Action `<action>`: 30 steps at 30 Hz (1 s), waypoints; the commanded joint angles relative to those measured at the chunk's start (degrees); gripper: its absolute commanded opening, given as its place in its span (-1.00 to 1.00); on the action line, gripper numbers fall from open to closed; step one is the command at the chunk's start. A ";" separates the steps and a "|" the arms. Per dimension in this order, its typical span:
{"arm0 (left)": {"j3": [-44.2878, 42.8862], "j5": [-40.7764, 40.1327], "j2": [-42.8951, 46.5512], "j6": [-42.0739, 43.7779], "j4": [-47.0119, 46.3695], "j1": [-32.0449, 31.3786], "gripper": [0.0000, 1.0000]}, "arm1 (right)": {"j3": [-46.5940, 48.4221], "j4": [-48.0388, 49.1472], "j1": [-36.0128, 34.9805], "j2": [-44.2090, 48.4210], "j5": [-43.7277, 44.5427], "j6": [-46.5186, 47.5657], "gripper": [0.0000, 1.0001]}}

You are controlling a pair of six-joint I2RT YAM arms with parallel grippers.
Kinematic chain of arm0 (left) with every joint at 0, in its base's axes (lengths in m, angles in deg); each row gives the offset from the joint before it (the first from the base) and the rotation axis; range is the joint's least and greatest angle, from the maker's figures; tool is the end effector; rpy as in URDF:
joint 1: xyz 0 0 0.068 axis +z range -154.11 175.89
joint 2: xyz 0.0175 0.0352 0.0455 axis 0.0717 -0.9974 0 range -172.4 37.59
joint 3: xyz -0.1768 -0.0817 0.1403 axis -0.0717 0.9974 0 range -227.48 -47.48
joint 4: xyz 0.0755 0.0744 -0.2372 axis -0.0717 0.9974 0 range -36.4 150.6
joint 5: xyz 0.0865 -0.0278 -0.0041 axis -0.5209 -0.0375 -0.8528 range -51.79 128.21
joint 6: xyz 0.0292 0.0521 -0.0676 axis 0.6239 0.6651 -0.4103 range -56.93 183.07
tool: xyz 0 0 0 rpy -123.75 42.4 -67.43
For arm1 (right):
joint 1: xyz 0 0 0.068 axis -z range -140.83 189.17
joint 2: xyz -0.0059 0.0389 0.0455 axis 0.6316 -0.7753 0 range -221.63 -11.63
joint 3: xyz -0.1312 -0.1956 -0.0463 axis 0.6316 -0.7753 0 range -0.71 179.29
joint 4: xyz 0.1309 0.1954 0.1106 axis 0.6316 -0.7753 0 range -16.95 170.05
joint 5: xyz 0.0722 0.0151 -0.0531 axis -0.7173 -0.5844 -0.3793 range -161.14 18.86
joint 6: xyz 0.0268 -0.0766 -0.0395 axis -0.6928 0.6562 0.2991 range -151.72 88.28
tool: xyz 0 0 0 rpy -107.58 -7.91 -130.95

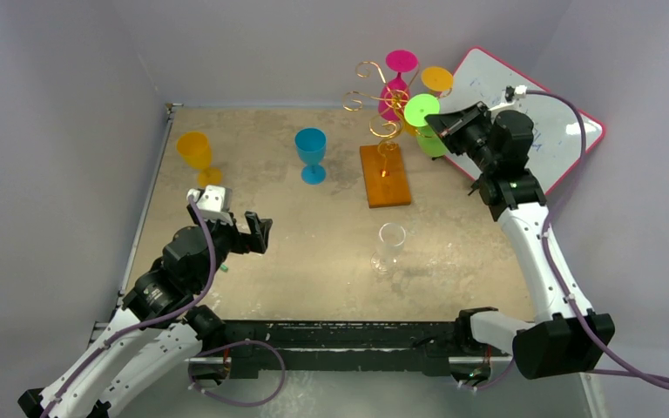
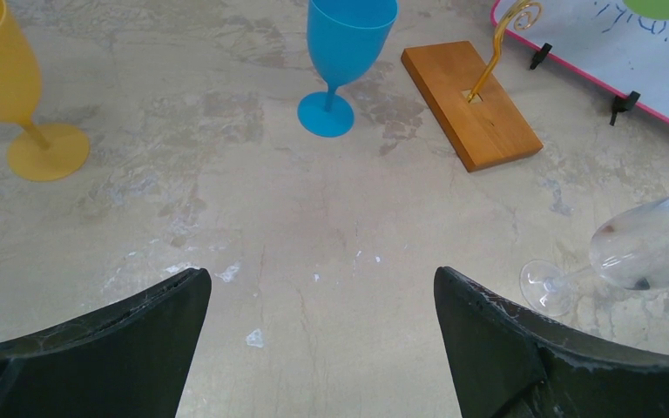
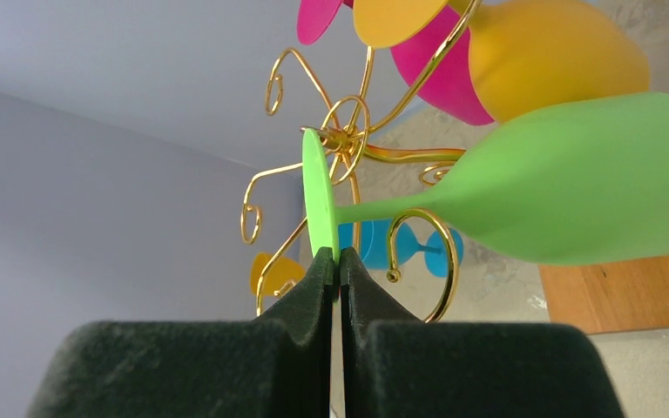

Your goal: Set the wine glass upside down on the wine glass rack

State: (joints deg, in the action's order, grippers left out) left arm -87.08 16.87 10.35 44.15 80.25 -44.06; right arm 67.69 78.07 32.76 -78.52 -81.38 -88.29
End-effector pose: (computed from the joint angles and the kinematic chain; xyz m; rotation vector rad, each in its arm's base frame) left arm 0.1605 -0.0962 0.2926 0.0694 1.8190 -0.3922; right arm 0.3212 0.0505 0.3901 0.5712 1.5691 0.9889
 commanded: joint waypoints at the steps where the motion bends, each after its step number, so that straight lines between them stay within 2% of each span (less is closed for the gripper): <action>1: 0.13 -0.98 0.41 -0.14 -2.39 0.00 1.00 | 0.50 2.98 0.09 0.37 -2.90 -0.20 -1.00; 15: 0.48 -0.65 0.39 -0.06 -2.66 -0.03 1.00 | -1.81 0.74 0.09 3.66 -3.59 0.38 -1.00; 30: 0.46 -0.37 -0.05 0.05 -2.46 -0.04 1.00 | -3.19 -1.60 0.17 6.45 1.00 -0.14 -1.00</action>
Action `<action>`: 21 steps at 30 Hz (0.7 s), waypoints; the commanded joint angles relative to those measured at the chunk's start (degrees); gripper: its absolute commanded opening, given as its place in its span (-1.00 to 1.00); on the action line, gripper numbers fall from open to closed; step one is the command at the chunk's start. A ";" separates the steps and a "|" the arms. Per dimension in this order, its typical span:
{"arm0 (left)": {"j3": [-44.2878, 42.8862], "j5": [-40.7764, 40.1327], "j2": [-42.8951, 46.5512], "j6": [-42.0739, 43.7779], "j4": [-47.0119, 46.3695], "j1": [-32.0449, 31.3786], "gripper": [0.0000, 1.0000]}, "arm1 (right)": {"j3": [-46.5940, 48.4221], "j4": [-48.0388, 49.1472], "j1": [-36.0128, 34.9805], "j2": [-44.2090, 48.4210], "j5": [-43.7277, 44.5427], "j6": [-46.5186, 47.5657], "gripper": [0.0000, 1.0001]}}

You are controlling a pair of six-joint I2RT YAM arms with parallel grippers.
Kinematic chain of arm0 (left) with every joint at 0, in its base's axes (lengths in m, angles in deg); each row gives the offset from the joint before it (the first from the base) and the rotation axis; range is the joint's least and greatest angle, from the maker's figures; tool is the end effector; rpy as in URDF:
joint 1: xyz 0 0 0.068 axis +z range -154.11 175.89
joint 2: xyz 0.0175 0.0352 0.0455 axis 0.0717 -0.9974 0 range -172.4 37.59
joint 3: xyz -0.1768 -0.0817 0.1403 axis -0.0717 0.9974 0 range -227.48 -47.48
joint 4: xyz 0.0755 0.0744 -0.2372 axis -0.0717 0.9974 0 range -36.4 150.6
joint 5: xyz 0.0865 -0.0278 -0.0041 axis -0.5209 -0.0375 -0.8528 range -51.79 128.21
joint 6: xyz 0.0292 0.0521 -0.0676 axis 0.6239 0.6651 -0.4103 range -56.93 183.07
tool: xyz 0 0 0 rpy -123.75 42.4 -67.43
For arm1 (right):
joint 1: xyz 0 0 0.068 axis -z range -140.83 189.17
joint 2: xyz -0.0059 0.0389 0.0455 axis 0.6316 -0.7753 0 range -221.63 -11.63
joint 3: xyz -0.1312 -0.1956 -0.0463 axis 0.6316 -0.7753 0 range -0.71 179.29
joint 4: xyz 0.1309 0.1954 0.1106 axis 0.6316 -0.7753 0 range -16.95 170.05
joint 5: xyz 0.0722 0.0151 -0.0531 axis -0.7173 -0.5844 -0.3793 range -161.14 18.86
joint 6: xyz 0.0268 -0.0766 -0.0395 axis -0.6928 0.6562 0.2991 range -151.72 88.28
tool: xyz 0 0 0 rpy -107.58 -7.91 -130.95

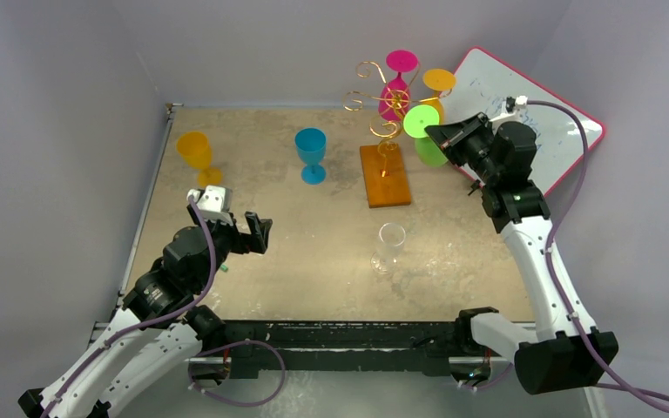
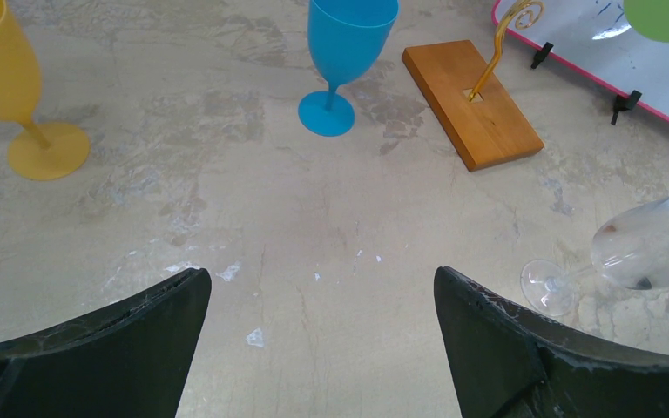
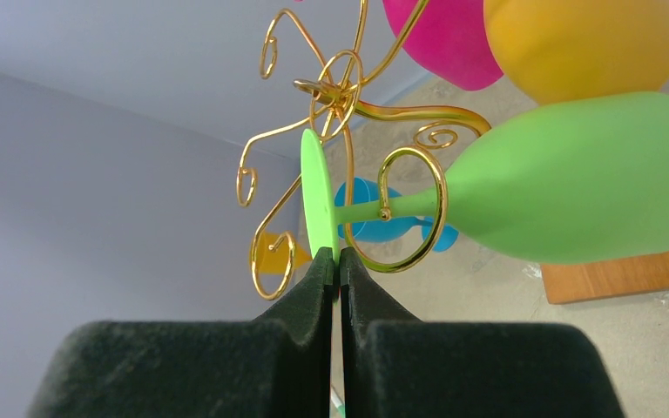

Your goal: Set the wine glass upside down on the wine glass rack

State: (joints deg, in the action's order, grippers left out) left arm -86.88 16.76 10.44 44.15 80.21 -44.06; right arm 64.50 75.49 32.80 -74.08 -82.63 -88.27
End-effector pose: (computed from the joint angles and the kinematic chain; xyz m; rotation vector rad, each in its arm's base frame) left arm 0.1605 -0.0961 0.2917 0.0684 1.8198 -0.3899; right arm 0.3031 0.0500 0.3842 0.5671 1.5994 0.9993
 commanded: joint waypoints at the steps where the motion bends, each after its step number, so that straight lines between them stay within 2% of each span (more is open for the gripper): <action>1: 0.28 -0.37 -0.05 0.07 -2.37 -0.05 1.00 | -0.07 0.99 0.13 2.19 2.68 -0.35 -1.00; 6: 0.29 -0.29 -0.24 0.03 -2.52 -0.04 1.00 | -0.52 1.29 0.13 2.79 3.48 -1.10 -1.00; 13: 0.26 -0.26 -0.42 0.03 -2.55 -0.03 1.00 | -2.20 4.45 0.13 2.99 -0.76 -0.64 -1.00; 21: 0.26 -0.34 -0.65 0.04 -2.36 -0.01 1.00 | -3.16 3.79 0.13 4.88 3.04 -1.45 -1.00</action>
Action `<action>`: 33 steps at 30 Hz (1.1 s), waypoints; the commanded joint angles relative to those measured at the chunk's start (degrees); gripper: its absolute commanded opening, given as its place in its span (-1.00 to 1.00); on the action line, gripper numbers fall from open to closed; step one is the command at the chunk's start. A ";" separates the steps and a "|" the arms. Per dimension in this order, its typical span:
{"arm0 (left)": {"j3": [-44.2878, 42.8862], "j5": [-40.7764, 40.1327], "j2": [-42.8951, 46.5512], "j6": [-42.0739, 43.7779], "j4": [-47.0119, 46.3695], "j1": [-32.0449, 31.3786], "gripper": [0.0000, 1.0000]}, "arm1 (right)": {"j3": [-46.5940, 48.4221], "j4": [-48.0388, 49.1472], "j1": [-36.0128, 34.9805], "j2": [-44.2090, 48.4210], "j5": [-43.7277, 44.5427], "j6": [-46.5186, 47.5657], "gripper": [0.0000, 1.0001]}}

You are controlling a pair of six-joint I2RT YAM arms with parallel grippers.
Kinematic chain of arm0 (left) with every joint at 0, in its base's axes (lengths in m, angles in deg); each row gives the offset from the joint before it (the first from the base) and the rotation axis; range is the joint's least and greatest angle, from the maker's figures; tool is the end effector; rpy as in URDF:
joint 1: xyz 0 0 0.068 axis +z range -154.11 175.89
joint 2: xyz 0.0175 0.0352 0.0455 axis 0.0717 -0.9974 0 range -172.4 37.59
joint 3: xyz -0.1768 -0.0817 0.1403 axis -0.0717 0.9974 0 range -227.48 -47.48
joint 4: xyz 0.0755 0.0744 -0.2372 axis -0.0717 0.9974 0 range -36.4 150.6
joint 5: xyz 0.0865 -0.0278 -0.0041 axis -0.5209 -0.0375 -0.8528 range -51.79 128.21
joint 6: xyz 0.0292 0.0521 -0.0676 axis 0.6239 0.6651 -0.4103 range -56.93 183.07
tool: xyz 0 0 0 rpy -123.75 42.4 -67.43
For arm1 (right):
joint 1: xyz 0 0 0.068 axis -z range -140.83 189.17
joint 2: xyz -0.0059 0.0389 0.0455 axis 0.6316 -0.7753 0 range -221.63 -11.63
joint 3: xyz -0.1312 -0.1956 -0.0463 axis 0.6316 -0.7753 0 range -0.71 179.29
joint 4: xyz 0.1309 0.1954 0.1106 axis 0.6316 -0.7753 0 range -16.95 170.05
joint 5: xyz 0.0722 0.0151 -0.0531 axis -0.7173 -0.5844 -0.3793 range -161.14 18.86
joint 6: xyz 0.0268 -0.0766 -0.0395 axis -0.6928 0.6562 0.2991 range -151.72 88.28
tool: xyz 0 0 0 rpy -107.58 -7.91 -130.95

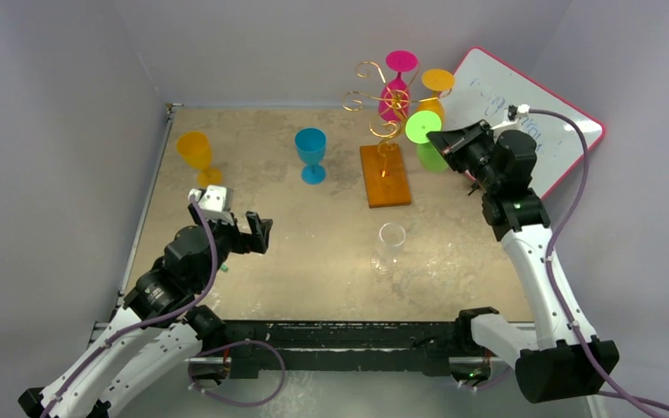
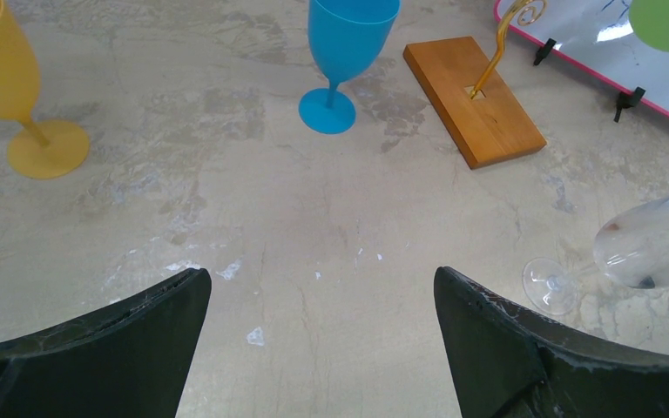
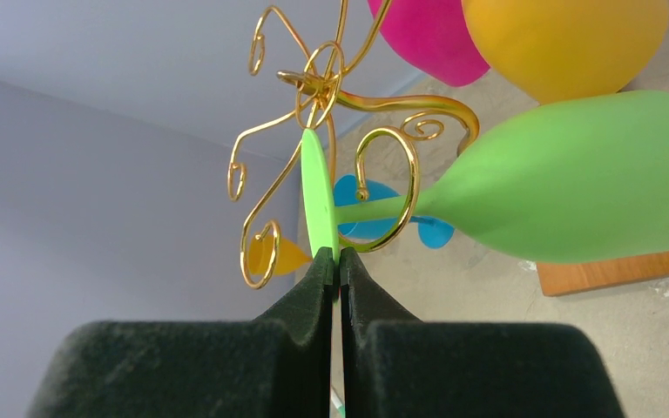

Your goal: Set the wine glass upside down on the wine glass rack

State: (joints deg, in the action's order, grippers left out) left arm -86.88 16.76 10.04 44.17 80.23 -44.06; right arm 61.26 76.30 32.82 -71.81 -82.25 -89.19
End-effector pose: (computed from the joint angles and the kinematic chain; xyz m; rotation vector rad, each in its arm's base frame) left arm 0.1614 -0.0969 0.2905 0.0709 1.8263 -0.3859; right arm 0.2965 0.0487 0.3753 0.5872 1.5967 1.0052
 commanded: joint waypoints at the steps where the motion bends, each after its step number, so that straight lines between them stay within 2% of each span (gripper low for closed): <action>1: 0.28 -0.41 -0.25 0.08 -2.38 0.00 1.00 | 0.08 3.08 0.13 2.88 3.14 -0.72 -1.00; 12: -0.05 -0.76 -1.06 0.00 -2.29 -0.04 0.99 | -0.04 2.25 0.11 2.52 6.18 -2.94 -0.99; 15: -0.31 -0.78 -1.43 -0.09 -2.29 0.02 0.99 | 0.38 1.17 0.12 2.42 7.75 -3.07 -0.79; 26: -1.49 -1.25 -4.04 -0.52 -2.75 0.00 0.96 | 0.09 -1.11 0.11 2.74 9.05 -1.92 -0.55; 33: -2.35 -1.63 -7.29 -2.51 -6.43 0.01 0.90 | -1.03 -3.03 0.11 5.25 9.20 0.25 -0.16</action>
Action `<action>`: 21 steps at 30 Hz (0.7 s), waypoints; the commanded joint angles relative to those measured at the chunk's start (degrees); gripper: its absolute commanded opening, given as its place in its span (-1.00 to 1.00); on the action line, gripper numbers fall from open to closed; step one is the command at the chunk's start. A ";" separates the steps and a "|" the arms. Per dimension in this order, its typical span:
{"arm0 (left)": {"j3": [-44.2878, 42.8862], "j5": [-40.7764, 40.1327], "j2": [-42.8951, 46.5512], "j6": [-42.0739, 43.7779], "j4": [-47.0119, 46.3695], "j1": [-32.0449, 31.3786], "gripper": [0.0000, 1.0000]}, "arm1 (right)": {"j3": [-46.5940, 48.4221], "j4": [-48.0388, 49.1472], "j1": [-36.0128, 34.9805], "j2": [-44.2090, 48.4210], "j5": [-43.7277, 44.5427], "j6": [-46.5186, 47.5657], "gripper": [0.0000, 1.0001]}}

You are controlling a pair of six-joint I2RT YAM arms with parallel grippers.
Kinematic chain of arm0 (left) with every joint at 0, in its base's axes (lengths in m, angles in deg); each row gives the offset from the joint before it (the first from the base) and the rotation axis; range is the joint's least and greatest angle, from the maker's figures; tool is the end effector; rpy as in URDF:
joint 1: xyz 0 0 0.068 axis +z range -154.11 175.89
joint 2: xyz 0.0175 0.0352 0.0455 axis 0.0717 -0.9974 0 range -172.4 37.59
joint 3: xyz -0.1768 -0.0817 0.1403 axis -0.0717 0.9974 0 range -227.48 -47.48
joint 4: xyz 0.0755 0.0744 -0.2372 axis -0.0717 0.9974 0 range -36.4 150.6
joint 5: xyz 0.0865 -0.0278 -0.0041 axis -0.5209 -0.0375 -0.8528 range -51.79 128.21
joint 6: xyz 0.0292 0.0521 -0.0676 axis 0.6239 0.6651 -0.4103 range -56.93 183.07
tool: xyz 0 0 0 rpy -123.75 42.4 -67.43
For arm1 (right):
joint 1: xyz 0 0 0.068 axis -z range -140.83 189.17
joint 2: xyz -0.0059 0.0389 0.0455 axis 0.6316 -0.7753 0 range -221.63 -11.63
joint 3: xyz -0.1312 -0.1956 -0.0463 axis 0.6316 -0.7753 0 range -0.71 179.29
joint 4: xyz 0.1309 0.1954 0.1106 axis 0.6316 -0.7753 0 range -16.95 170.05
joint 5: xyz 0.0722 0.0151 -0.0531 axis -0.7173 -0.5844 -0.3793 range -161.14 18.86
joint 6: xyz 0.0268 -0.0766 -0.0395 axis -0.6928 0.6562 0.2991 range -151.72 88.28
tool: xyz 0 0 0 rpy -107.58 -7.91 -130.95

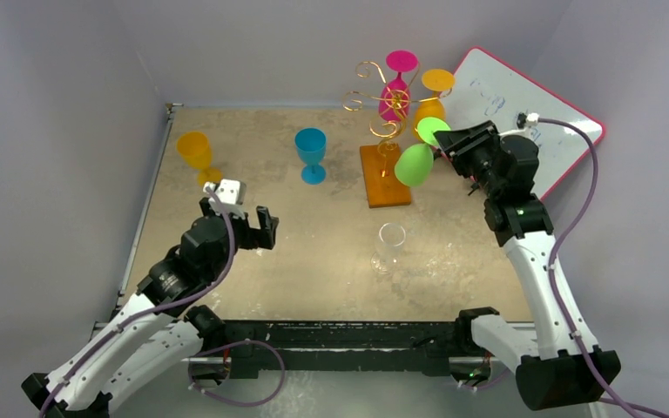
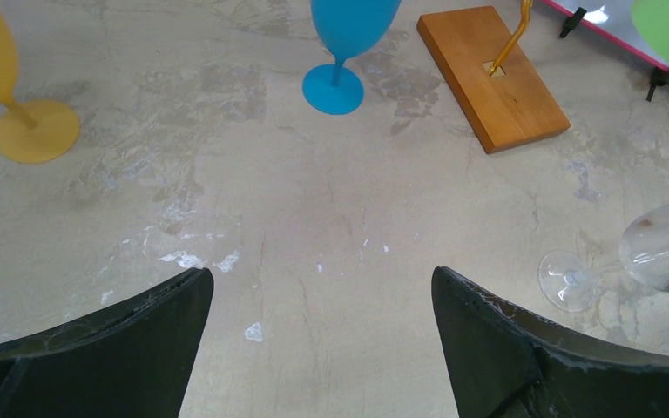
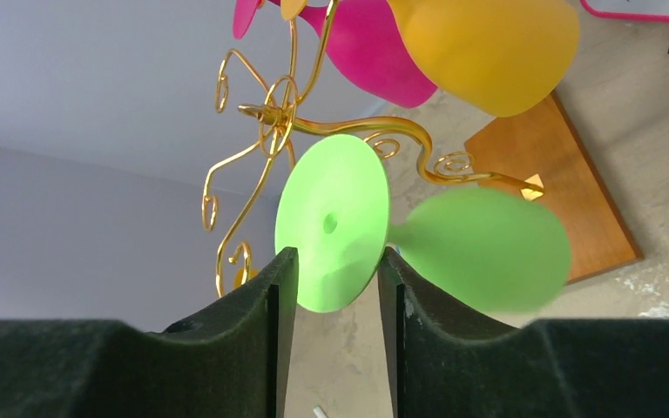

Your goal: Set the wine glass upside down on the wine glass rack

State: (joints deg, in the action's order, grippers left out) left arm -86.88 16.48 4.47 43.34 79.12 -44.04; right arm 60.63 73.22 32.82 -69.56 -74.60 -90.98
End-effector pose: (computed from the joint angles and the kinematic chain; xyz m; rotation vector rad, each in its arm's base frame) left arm 0.1749 -0.1076 0.2763 0.0774 1.8956 -0.3508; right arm 0.2892 0.0371 0.3735 0.7190 1.5543 0.9173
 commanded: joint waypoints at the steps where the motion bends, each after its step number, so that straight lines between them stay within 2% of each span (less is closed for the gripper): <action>1: -2.79 -2.01 -2.62 -2.16 -5.65 -0.06 0.89 | -0.43 -0.26 0.11 3.46 1.60 2.53 -0.09; 8: -6.63 -12.44 -10.94 -6.10 -7.78 -0.04 0.82 | -1.18 -2.96 0.11 7.33 2.02 7.33 0.39; 13: -12.70 -20.06 -20.05 -8.71 -9.26 -0.06 0.73 | -1.33 -2.42 0.11 10.39 -0.12 17.20 0.70; 19: -20.23 -21.62 -30.81 -11.36 -10.40 0.34 0.56 | 0.69 -6.59 0.06 12.30 0.73 23.08 0.96; 21: -22.47 -20.94 -34.48 -13.29 -10.39 2.06 0.50 | 1.41 -7.40 0.06 12.44 0.87 24.56 0.98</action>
State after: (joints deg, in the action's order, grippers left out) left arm -103.76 -2.14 -25.30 34.23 71.84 -43.82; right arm 59.08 66.90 32.82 -57.95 -73.79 -72.58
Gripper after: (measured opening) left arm 0.777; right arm 0.980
